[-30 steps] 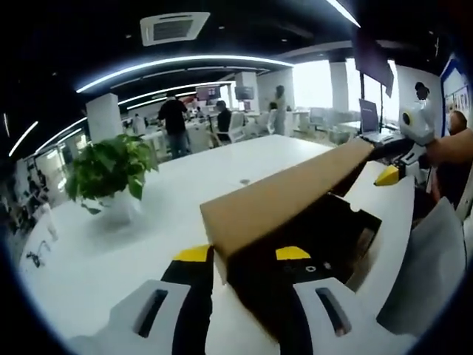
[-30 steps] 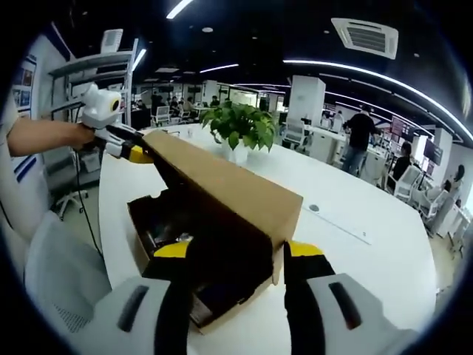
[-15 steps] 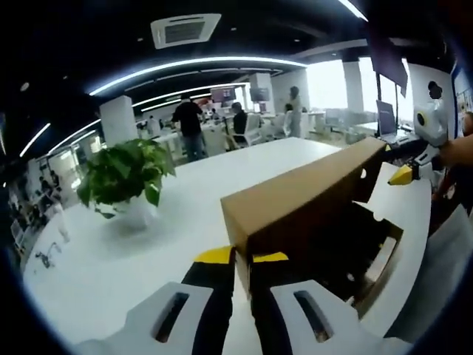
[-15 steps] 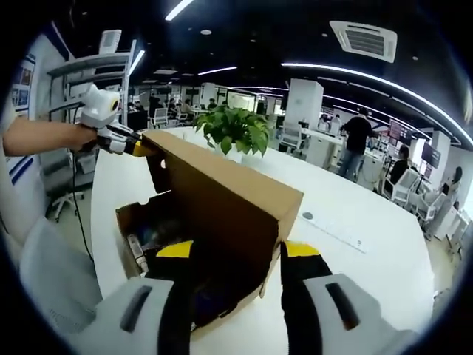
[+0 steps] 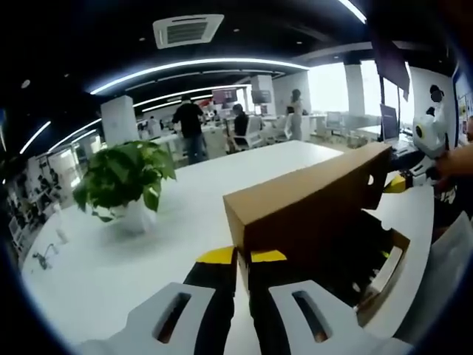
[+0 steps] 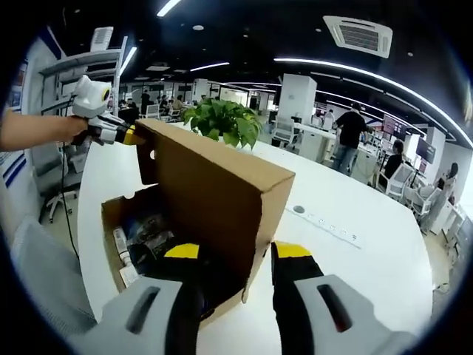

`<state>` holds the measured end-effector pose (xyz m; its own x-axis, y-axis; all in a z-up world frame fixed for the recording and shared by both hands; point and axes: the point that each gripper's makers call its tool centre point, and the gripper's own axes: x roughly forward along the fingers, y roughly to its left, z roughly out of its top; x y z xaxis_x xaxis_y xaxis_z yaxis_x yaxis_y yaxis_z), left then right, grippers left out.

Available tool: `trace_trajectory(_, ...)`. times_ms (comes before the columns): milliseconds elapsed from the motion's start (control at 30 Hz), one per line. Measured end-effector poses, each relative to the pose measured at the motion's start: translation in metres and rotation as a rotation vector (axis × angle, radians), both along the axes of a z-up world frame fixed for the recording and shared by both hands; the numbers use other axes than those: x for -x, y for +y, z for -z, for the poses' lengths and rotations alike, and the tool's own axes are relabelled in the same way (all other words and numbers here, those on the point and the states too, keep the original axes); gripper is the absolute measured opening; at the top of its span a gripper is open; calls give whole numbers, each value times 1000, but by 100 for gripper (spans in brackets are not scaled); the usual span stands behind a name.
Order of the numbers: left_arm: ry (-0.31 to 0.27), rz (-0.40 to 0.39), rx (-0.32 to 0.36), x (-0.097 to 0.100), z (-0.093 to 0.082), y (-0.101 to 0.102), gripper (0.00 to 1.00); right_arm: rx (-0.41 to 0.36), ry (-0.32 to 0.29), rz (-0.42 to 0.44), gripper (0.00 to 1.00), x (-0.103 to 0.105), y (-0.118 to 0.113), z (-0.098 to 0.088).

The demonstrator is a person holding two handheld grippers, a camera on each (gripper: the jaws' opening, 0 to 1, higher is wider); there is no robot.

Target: Operate the shoe box by opening the lid, removing the specified soft item, and placing it in the target area until the item is outside and the box remains undamaged.

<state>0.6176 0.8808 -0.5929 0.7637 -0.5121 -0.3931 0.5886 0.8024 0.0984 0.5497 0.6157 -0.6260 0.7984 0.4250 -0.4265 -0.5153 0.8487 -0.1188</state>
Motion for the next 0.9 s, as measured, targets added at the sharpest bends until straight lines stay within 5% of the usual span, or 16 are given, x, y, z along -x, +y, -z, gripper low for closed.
trace_trajectory(500,22,-55,3,-20,-2,-4,0,37,94,59,19,-1,-20,50)
trace_trajectory(700,46,-73,-8,-17,-2,-4,0,33,104,66,4,-7,-19,55)
trace_trajectory(900,50,-81,-20,-6,-3,-2,0,10,113,86,2,-9,-23,55)
